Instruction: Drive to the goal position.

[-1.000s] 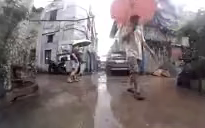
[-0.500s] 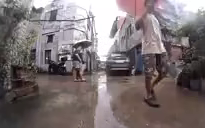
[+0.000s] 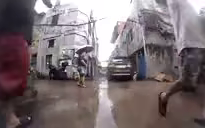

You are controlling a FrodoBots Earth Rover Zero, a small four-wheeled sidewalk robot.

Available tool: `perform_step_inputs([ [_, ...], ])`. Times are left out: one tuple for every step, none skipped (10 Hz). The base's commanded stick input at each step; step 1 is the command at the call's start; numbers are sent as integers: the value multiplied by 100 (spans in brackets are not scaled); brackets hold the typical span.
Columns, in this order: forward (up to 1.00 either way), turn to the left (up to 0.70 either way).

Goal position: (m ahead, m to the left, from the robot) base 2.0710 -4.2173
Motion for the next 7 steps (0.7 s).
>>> perform_step_inputs([
  [99,0],
  [99,0],
  [99,0],
  [99,0],
  [99,0],
  [99,0],
  [99,0],
])
